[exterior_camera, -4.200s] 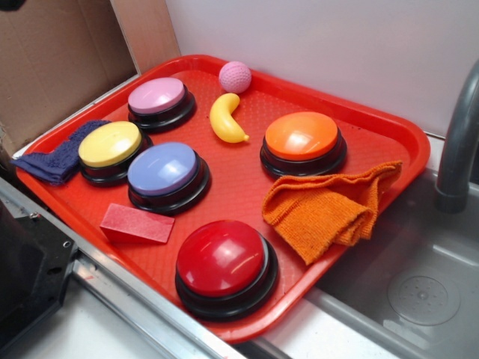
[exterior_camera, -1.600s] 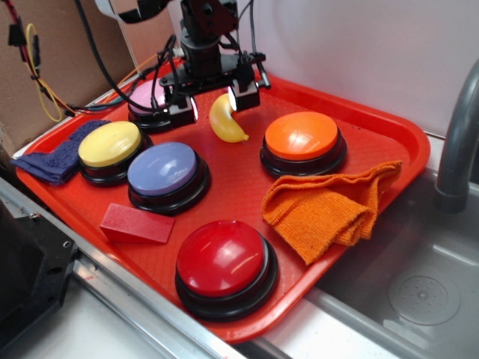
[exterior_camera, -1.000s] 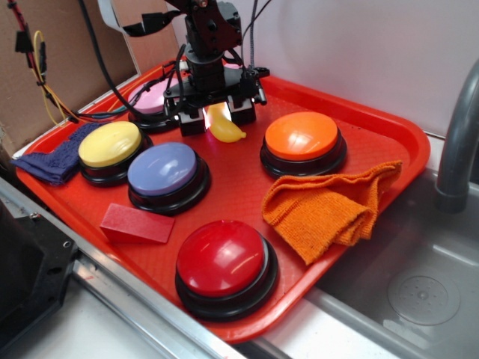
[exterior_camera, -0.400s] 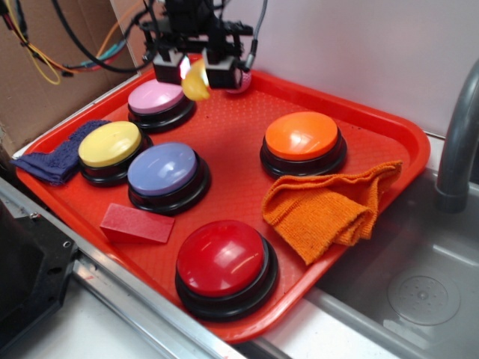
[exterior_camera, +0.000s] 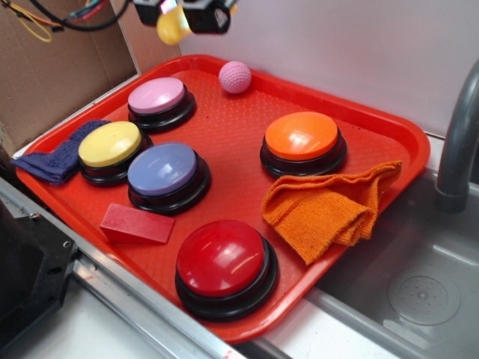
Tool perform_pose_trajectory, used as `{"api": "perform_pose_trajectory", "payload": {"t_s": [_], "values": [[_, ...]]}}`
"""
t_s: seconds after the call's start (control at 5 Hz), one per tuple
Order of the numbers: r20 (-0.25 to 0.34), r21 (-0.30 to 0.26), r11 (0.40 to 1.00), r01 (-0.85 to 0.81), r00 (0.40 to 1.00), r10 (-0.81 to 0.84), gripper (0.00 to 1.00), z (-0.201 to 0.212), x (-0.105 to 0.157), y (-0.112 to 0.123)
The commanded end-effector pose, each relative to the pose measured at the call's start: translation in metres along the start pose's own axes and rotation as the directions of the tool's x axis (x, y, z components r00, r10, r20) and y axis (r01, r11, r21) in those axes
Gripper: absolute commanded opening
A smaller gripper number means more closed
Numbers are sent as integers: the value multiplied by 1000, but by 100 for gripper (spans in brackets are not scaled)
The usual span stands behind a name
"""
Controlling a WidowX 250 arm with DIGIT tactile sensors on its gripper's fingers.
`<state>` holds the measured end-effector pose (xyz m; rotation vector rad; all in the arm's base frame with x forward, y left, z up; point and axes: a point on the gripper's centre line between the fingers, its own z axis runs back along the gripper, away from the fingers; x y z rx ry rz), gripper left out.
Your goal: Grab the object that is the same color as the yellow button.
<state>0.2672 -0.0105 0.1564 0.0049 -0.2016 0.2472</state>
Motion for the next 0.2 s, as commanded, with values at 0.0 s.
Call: {"api": "perform_pose_trajectory", "payload": {"t_s": [0.0], "values": [[134, -73, 997, -20, 990, 30, 0, 38, 18, 19]]}}
